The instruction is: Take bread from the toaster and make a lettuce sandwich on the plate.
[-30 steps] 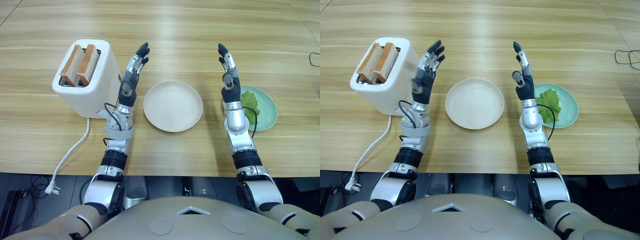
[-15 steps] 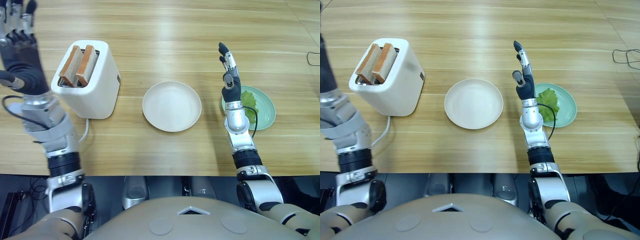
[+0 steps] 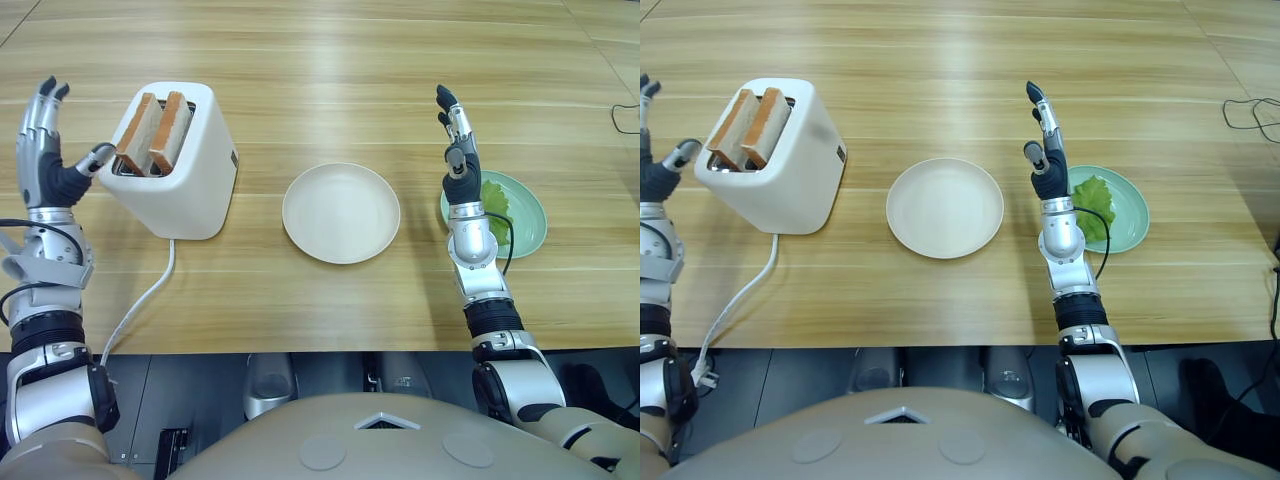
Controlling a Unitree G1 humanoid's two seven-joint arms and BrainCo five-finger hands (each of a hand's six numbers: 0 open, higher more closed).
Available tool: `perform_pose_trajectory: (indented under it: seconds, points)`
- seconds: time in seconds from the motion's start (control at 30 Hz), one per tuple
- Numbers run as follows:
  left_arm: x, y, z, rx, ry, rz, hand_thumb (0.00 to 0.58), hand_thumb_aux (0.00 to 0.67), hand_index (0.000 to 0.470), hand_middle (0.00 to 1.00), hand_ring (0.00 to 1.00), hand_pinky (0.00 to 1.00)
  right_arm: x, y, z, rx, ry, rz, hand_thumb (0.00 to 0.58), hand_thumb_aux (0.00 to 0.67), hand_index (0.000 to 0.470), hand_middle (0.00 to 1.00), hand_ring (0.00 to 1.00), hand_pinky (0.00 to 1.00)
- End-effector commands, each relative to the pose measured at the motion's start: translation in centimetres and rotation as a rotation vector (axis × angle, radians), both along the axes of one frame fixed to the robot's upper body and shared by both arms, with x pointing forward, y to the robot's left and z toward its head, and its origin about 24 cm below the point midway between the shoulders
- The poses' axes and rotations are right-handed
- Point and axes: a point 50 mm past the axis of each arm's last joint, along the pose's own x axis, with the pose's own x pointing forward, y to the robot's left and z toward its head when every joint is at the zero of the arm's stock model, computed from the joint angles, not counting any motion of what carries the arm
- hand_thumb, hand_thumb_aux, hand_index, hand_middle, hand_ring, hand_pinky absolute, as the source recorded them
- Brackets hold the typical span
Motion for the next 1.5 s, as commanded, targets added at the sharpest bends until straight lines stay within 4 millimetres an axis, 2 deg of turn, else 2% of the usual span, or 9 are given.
perform_pose_trajectory:
  seconds: [0.03,0.27,0.33,0.37,0.47,0.9,1.0,1.1,1.5]
  points:
    - [0.0,-0.1,-1.1,0.041,0.063,-0.001,0.000,0.000,0.000,0.00,0.00,0.00,-0.1,-0.2,-0.3,0.002,0.013,-0.007,0.000,0.000,0.000,0.00,0.00,0.00]
    - [0.3,-0.8,-2.1,0.055,0.121,-0.033,0.036,0.021,0.014,0.00,0.00,0.00,-0.1,-0.1,-0.3,0.004,0.013,-0.007,0.000,0.000,0.000,0.00,0.00,0.00]
    - [0.4,-0.9,-2.2,0.057,0.131,-0.038,0.172,0.108,0.074,0.00,0.00,0.00,-0.1,-0.1,-0.4,0.004,0.014,-0.007,0.000,0.000,0.000,0.00,0.00,0.00]
    - [0.4,-1.0,-2.3,0.057,0.134,-0.044,0.172,0.108,0.074,0.00,0.00,0.00,-0.1,-0.1,-0.4,0.004,0.014,-0.007,0.000,0.000,0.000,0.00,0.00,0.00]
    - [0.6,-1.3,-2.3,0.060,0.137,-0.059,0.520,0.455,0.312,0.00,0.00,0.00,-0.1,-0.2,-0.4,0.004,0.015,-0.009,0.000,0.000,0.000,0.00,0.00,0.00]
    - [0.6,-1.4,-2.5,-0.021,0.132,-0.080,0.498,0.418,0.287,0.00,0.00,0.00,-0.2,-0.3,-0.5,0.001,0.019,-0.012,0.000,0.000,0.000,0.00,0.00,0.00]
    - [0.6,-1.7,-2.6,-0.063,0.134,-0.106,0.521,0.457,0.314,0.00,0.00,0.00,-0.2,-0.3,-0.5,0.000,0.020,-0.012,0.000,0.000,0.000,0.00,0.00,0.00]
    - [0.6,-1.7,-2.5,-0.102,0.127,-0.119,0.580,0.670,0.460,0.00,0.00,0.00,-0.2,-0.2,-0.5,0.000,0.020,-0.010,0.000,0.000,0.000,0.00,0.00,0.00]
    - [1.3,-2.6,-1.9,-0.180,0.080,-0.161,0.580,0.670,0.460,0.00,0.00,0.00,-0.2,-0.3,-0.6,-0.002,0.021,-0.012,0.000,0.000,0.000,0.00,0.00,0.00]
